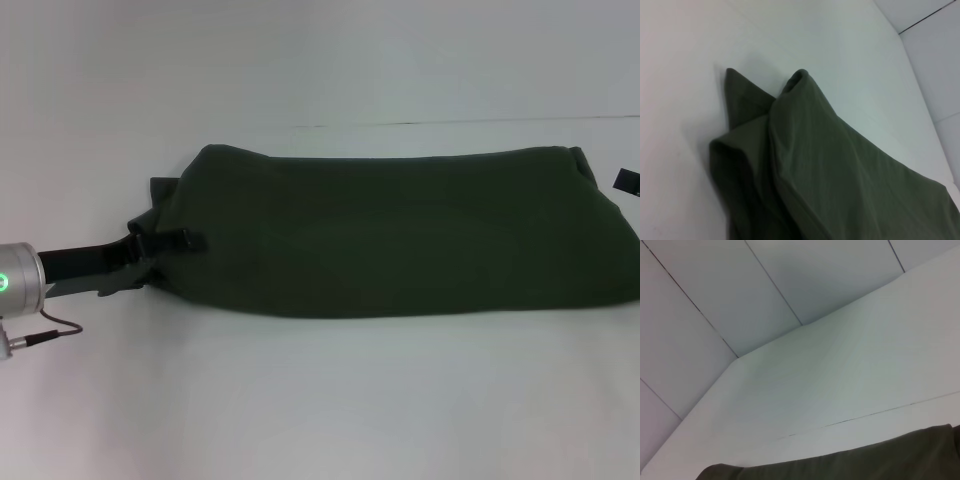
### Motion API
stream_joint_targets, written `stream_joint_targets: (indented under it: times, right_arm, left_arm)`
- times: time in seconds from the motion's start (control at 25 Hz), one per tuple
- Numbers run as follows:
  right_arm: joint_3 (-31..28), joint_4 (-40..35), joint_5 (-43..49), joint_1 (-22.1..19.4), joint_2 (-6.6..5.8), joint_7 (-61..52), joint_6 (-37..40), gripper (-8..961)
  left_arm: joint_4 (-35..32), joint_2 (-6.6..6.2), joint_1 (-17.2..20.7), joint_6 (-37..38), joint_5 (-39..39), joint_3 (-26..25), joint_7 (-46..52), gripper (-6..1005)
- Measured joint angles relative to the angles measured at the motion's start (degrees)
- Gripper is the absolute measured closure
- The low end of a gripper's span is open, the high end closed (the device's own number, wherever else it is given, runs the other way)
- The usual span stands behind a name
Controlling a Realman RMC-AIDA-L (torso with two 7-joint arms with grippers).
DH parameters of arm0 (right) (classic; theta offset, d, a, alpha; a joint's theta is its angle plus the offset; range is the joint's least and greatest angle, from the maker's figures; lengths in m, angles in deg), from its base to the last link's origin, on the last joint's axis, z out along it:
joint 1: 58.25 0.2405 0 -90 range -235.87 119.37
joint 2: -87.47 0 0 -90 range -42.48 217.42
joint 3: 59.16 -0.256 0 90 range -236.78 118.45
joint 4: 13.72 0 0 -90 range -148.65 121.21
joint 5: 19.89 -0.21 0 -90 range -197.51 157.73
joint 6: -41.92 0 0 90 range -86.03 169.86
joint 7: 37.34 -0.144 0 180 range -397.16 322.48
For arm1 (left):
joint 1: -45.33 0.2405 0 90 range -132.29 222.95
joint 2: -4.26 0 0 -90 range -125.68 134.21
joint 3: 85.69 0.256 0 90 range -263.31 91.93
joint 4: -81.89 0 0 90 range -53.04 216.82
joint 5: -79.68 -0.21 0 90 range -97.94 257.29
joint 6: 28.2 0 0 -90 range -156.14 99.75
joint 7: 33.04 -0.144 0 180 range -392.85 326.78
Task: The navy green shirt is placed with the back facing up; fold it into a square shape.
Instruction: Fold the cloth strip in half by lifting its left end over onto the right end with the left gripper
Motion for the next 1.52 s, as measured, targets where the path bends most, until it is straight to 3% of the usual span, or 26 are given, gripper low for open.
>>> stream_joint_targets:
  times: [0.56,0.76,1.24,1.44,1.52]
  right_arm:
    - [0.0,-0.2,0.0,0.2,0.0,0.1,-0.1,35]
    - [0.0,-0.2,0.1,0.3,-0.04,0.2,-0.1,35]
    - [0.0,-0.2,0.1,0.3,0.0,0.2,-0.1,36]
    - [0.0,0.1,0.0,0.3,0.14,0.5,-0.4,36]
    - [0.0,0.1,-0.1,0.3,0.26,0.6,-0.5,36]
  left_arm:
    - [0.0,0.53,0.4,-0.5,0.2,0.0,-1.1,133]
    - [0.0,0.54,0.7,-2.1,0.2,0.0,-3.0,323]
    - [-0.1,0.62,0.9,-3.6,0.2,0.0,-5.2,563]
    - [-0.1,0.71,2.0,-4.1,0.9,-0.1,-5.5,765]
    - [-0.2,0.75,2.9,-4.1,2.5,-0.1,-6.0,970]
